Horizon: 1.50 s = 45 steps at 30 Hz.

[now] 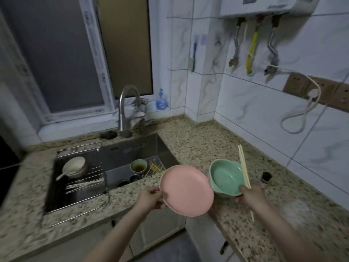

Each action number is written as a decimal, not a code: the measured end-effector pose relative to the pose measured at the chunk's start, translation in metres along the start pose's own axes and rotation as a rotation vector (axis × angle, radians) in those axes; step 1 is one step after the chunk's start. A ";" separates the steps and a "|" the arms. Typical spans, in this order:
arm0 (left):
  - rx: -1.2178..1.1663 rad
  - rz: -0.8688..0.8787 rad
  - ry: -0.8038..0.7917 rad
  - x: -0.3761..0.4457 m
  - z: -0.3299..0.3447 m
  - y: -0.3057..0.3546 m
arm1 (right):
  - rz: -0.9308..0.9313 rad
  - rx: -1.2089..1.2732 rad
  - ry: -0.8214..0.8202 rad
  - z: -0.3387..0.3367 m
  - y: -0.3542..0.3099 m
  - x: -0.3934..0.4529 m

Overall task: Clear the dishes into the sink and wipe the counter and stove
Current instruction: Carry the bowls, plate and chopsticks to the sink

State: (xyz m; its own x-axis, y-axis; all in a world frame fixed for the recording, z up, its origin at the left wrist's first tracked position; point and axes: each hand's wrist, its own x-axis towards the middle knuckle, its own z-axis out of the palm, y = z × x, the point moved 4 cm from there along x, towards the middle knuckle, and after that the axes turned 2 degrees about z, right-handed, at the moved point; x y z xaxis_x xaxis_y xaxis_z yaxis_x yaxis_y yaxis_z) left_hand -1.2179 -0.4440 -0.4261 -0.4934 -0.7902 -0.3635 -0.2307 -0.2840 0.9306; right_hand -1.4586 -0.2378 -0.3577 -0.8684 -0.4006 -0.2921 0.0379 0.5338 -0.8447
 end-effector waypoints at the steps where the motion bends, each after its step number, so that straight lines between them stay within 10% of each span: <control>1: -0.005 -0.001 0.024 0.000 -0.020 -0.004 | -0.008 -0.017 -0.019 0.018 -0.006 -0.005; 21: -0.230 -0.140 0.529 -0.006 -0.301 -0.061 | -0.215 -0.256 -0.533 0.347 -0.117 -0.036; 45: 0.070 -0.484 0.646 0.149 -0.405 -0.079 | -0.272 -0.531 -0.846 0.563 -0.187 0.042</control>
State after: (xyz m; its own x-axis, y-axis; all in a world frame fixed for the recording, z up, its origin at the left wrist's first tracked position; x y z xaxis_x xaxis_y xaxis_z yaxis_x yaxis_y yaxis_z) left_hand -0.9337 -0.7587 -0.5370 0.2511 -0.7522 -0.6091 -0.3574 -0.6569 0.6639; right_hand -1.2237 -0.7737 -0.4644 -0.1756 -0.8399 -0.5135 -0.5087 0.5240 -0.6831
